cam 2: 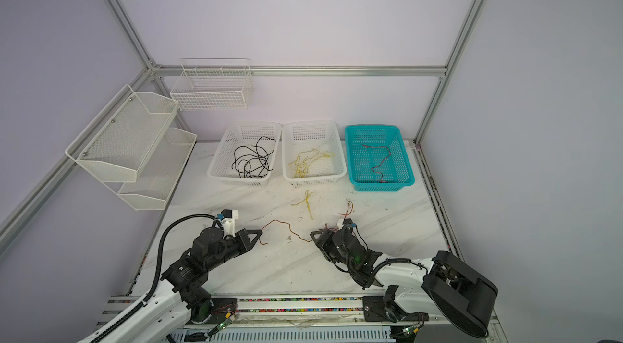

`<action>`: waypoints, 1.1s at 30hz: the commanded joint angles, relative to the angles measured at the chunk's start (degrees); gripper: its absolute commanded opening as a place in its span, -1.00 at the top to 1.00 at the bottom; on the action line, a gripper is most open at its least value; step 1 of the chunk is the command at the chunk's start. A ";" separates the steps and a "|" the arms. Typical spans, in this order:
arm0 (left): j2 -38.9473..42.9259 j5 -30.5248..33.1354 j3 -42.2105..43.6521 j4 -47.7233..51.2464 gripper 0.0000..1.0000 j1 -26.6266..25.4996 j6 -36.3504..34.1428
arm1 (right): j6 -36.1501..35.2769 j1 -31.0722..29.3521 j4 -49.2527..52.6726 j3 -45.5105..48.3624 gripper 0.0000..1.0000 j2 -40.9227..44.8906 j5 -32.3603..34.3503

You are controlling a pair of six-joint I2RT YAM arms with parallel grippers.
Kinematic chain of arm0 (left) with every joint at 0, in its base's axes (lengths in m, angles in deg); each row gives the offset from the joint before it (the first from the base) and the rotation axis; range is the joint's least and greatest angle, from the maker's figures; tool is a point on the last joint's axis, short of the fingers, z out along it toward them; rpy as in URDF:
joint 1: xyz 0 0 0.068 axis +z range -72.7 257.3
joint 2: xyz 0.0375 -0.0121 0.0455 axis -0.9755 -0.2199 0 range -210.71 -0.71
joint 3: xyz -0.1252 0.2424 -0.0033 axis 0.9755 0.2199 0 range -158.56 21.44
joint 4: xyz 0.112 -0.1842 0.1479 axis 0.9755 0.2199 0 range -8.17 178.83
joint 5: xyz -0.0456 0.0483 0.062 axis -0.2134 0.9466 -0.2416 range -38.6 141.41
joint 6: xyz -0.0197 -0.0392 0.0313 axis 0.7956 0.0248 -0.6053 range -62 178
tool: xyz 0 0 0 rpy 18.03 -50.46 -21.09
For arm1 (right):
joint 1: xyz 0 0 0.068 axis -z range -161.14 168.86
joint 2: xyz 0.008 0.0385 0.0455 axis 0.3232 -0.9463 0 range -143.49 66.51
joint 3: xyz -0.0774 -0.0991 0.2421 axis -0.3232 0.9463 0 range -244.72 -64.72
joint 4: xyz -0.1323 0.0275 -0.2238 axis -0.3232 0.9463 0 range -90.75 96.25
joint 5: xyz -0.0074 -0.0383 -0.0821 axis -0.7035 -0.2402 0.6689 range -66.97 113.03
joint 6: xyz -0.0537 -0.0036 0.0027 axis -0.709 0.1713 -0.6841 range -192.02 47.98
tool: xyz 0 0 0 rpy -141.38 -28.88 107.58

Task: Untangle the cables
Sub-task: 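Grasp the tangled red wire with the right gripper and lift it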

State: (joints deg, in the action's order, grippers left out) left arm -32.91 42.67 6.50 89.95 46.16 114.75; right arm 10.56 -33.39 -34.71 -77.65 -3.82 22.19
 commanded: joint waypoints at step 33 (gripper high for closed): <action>12.17 -4.52 3.78 -8.00 1.00 0.20 6.05 | -2.30 1.21 -8.84 -7.71 1.00 -7.90 5.48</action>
State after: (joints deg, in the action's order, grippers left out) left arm -21.46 39.42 8.23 84.07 46.16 120.24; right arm 9.64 -32.24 -44.65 -84.03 -13.85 27.32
